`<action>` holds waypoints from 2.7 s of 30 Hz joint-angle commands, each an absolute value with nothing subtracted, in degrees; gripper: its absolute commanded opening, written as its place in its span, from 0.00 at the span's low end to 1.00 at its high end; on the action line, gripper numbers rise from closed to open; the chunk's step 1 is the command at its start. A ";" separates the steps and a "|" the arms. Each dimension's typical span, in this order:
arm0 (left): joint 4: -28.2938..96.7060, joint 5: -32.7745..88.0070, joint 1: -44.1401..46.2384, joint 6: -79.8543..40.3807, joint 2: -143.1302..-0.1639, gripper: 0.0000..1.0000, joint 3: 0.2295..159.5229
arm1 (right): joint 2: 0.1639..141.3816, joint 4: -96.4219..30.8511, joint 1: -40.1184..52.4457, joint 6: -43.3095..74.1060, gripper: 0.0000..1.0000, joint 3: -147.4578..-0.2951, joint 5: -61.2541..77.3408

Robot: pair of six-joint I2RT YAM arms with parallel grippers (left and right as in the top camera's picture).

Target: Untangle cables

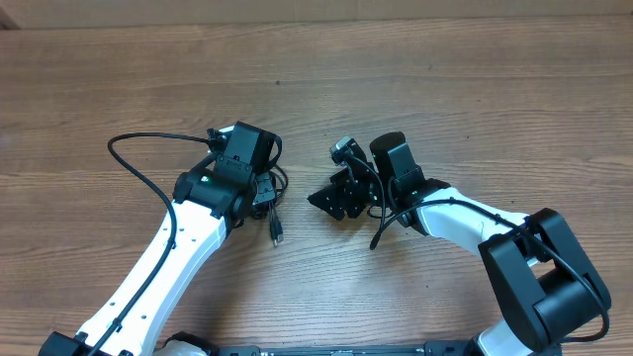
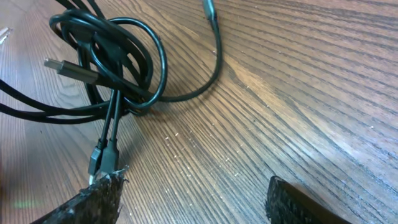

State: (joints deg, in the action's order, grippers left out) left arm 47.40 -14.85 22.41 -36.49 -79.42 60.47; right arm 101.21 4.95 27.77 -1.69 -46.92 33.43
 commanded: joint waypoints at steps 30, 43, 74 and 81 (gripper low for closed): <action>44.73 19.49 22.15 15.11 -78.48 0.04 60.95 | 101.69 5.61 15.81 4.95 0.49 -47.24 77.21; 44.66 31.77 22.11 21.80 -74.39 0.04 64.79 | 101.69 5.63 15.64 4.91 0.58 -47.22 77.67; 47.51 21.74 22.11 17.10 -71.79 0.04 64.77 | 101.69 5.69 18.04 4.49 0.08 -47.22 76.16; 52.47 17.41 22.11 15.55 -71.90 0.04 64.75 | 101.69 5.89 17.89 4.51 0.04 -47.22 74.96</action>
State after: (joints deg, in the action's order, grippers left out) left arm 51.29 20.08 22.37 17.23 -72.86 63.18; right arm 101.23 5.52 18.11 4.49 -46.92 76.47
